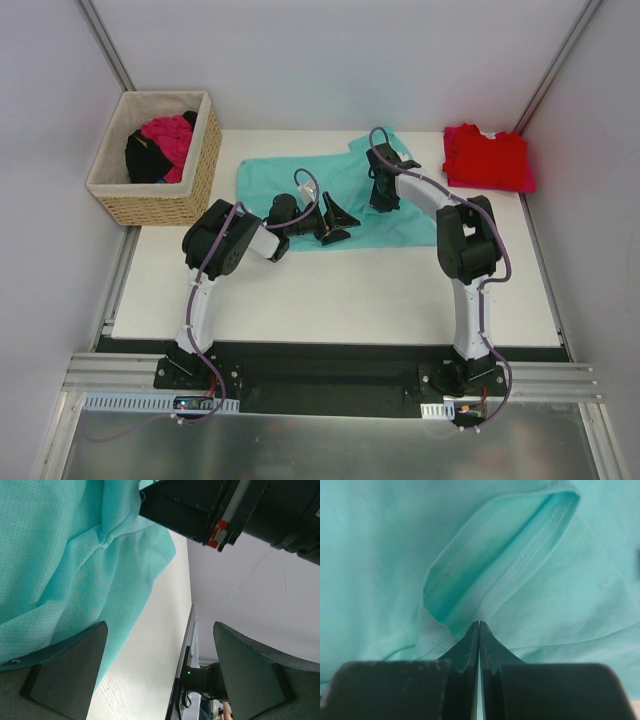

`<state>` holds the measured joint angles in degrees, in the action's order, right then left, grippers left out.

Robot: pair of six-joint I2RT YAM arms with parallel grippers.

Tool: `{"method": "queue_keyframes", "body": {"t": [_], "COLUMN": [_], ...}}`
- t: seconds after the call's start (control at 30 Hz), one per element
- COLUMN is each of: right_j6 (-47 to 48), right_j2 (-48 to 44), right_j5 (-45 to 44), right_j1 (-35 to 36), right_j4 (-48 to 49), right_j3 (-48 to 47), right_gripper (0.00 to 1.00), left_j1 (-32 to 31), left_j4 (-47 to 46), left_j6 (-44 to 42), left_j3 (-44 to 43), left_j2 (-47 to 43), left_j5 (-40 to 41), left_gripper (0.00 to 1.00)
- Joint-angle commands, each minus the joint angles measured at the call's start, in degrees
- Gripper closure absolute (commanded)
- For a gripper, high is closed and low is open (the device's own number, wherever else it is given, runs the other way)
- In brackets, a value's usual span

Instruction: Fold and stack the t-shirts

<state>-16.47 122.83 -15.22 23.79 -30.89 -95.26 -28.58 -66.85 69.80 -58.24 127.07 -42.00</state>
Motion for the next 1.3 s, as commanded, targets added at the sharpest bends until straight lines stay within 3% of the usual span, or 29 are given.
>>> {"method": "queue_keyframes", "body": {"t": [0.0, 0.37, 0.87, 1.27], "right_j6": [-0.67, -0.41, 1.44, 0.74], "right_j2": [1.36, 4.71, -14.09, -13.32], "right_j5": [0.37, 1.08, -4.37, -3.33], "right_j1": [0.29, 0.29, 0.38, 0.64], "right_j4": [0.31, 1.45, 4.09, 3.56], "right_j3": [-6.06, -11.88, 7.72, 10.19], "right_gripper": [0.99, 0.99, 0.99, 0.99], "left_j1": [-0.69, -0.95, -1.39, -1.48], "left_j4": [-2.58, -3.02, -3.02, -2.41], "left_j6": [-1.33, -1.07, -1.42, -1.42], "left_j3": [0.76, 1.02, 1.46, 0.85], "left_j2": [-0.59, -0.15, -0.50, -0.68], "left_j5": [-2.30, -2.56, -2.39, -2.47], "left_gripper": [0.13, 0.13, 0.14, 0.14]}}
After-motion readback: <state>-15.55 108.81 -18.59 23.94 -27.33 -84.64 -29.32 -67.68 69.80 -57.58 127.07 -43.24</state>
